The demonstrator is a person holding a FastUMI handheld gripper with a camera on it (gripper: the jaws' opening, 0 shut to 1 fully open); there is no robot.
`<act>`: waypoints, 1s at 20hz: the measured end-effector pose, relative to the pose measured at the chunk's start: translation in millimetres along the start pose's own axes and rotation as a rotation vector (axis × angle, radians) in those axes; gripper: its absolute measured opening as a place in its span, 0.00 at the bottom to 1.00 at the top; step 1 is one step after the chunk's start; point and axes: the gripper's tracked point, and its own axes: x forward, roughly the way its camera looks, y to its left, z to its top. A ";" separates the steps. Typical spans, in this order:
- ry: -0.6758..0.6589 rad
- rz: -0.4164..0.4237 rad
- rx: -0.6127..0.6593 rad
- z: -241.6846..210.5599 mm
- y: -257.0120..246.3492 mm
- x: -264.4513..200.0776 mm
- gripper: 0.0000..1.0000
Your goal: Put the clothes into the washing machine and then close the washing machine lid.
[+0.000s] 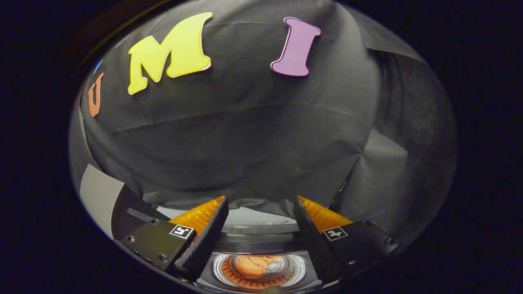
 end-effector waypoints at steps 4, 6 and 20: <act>-0.014 0.004 -0.003 -10.5 -3.0 -15.1 1.00; -0.023 0.004 -0.004 -15.6 -4.1 -20.9 1.00; -0.045 -0.024 0.008 -55.8 -5.2 -62.6 0.99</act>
